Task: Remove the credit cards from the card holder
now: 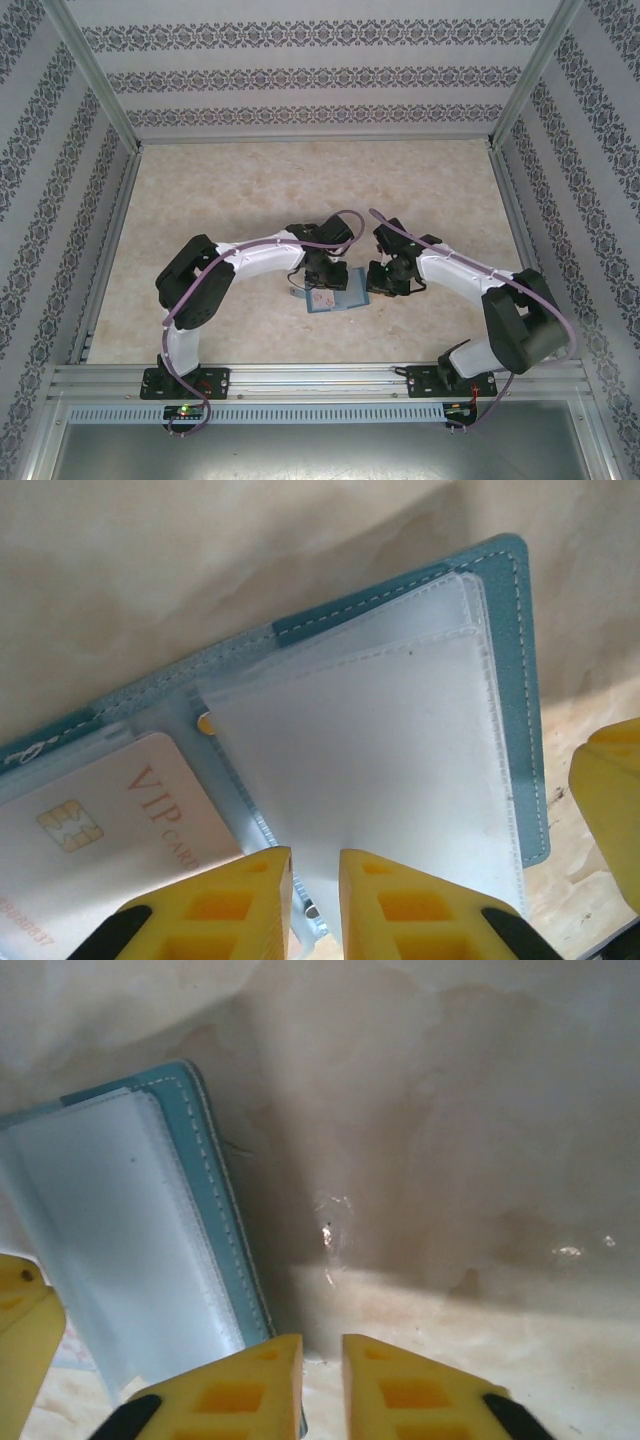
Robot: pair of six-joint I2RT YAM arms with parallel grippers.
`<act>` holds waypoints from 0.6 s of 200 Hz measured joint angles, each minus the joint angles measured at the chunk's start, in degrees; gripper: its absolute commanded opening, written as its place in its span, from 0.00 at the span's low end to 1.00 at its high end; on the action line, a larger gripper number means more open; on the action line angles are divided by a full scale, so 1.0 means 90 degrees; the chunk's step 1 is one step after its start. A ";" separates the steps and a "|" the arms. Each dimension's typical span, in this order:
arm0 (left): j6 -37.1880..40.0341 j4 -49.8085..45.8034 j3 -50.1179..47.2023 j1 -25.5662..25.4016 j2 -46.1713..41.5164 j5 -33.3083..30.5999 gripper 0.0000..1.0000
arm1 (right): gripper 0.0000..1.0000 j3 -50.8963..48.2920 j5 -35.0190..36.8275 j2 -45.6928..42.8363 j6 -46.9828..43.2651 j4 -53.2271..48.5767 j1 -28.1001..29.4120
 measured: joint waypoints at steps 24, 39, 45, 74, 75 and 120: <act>0.0046 0.0002 0.0104 0.0000 0.0163 0.0007 0.17 | 0.10 -0.0007 -0.0005 0.0124 -0.0046 0.0131 0.0000; 0.0066 0.0002 0.0168 -0.0002 0.0282 0.0032 0.16 | 0.08 -0.0058 -0.0017 0.0231 -0.0044 0.0306 0.0005; 0.0078 0.0002 0.0194 -0.0002 0.0330 0.0049 0.16 | 0.07 -0.0095 -0.0039 0.0277 -0.0039 0.0374 0.0005; 0.0090 -0.0002 0.0338 -0.0007 0.0471 0.0124 0.15 | 0.06 -0.0221 -0.0126 0.0491 0.0056 0.0612 0.0112; 0.0090 -0.0002 0.0347 -0.0010 0.0478 0.0126 0.15 | 0.06 -0.0219 -0.0126 0.0491 0.0063 0.0624 0.0119; 0.0107 -0.0007 0.0571 -0.0070 0.0699 0.0168 0.14 | 0.05 -0.0216 -0.0095 0.0505 0.0231 0.0644 0.0170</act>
